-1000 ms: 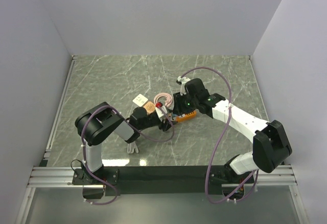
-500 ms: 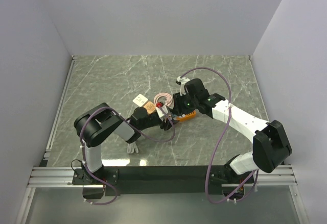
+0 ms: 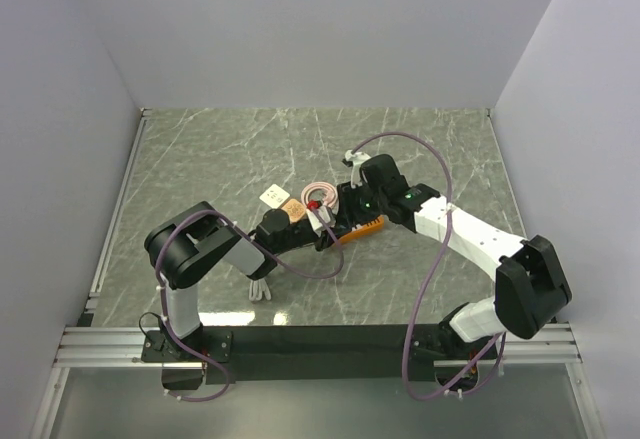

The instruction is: Insert the plug

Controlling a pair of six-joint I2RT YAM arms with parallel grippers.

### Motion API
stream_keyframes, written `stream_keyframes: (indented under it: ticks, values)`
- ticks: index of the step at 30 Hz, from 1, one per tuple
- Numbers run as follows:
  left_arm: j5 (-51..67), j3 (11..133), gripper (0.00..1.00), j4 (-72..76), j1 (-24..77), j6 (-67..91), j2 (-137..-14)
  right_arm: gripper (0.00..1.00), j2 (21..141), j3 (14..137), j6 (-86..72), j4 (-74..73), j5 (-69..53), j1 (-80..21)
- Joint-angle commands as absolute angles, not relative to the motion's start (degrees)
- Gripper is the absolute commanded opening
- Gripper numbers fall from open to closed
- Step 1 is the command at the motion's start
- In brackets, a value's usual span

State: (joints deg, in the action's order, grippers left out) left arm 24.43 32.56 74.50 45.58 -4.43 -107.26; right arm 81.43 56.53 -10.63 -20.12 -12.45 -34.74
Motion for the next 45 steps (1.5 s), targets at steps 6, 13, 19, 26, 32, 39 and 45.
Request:
stream_keyframes:
  ticks: [6,13,19,26,32,39,45]
  values:
    - [22.15,33.40,0.00,80.42,46.05,-5.18,-105.56,0.19,76.29,55.11,-13.71,-17.67,-11.08,-35.42]
    - [18.46,33.75,0.00,78.40,46.23,-6.06,-104.68,0.31,77.61,55.90,-13.80,-19.25,-10.28,-36.38]
    - [16.53,33.84,0.00,77.61,46.41,-6.86,-104.50,0.46,76.73,56.07,-14.06,-19.60,-9.32,-37.18]
    - [15.73,33.75,0.00,77.08,46.67,-7.21,-104.24,0.59,75.33,55.90,-15.82,-19.95,-5.36,-37.18]
    - [15.21,33.57,0.00,77.43,46.84,-7.47,-104.15,0.61,74.26,55.46,-16.35,-19.68,-4.67,-37.18]
    - [14.76,33.57,0.00,76.73,47.37,-8.00,-103.54,0.61,76.55,56.51,-16.00,-19.25,-4.05,-37.27]
    - [14.77,33.75,0.00,76.29,47.81,-8.26,-103.45,0.61,77.17,56.95,-15.65,-18.02,-4.22,-37.27]
